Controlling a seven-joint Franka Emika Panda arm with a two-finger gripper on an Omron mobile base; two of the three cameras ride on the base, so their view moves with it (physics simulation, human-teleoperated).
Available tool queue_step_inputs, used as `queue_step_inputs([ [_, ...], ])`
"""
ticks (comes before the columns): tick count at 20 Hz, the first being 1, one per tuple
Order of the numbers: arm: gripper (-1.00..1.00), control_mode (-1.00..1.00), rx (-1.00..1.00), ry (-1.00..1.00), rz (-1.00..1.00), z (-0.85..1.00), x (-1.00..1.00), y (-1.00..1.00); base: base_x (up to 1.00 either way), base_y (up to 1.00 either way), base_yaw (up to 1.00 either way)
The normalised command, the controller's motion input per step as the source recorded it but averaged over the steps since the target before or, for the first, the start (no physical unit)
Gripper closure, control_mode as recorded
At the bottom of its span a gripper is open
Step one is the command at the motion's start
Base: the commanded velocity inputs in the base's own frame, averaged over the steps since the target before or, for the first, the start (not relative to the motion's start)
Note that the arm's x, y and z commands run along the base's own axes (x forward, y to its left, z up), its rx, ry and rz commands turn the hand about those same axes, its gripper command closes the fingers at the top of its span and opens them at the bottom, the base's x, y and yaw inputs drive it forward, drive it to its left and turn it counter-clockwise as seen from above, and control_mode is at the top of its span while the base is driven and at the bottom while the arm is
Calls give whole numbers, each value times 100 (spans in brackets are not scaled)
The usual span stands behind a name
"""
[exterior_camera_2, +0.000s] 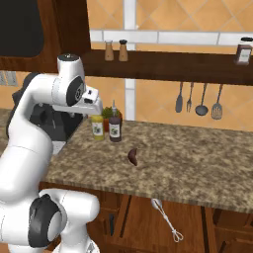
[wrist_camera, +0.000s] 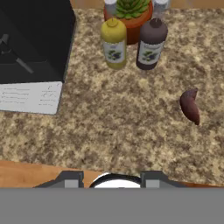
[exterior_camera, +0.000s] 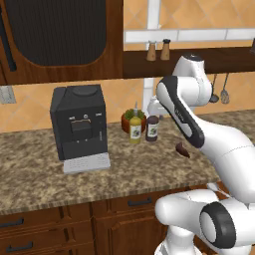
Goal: Pick the tongs from the drawer and place it on the counter.
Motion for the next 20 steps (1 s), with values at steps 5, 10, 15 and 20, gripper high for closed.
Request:
queue_step_inputs([
  [5,-100,-100,4,7,-8,-40,-76,-21,0,0,0],
  [10,-100,-100,4,25,-19,-83,-64,-49,0,0,0],
  [15,-100,100,0,14,-9,-43,-27,-26,-19,-7,-7],
  [20,-100,100,0,0,0,0,0,0,-53,27,-64],
])
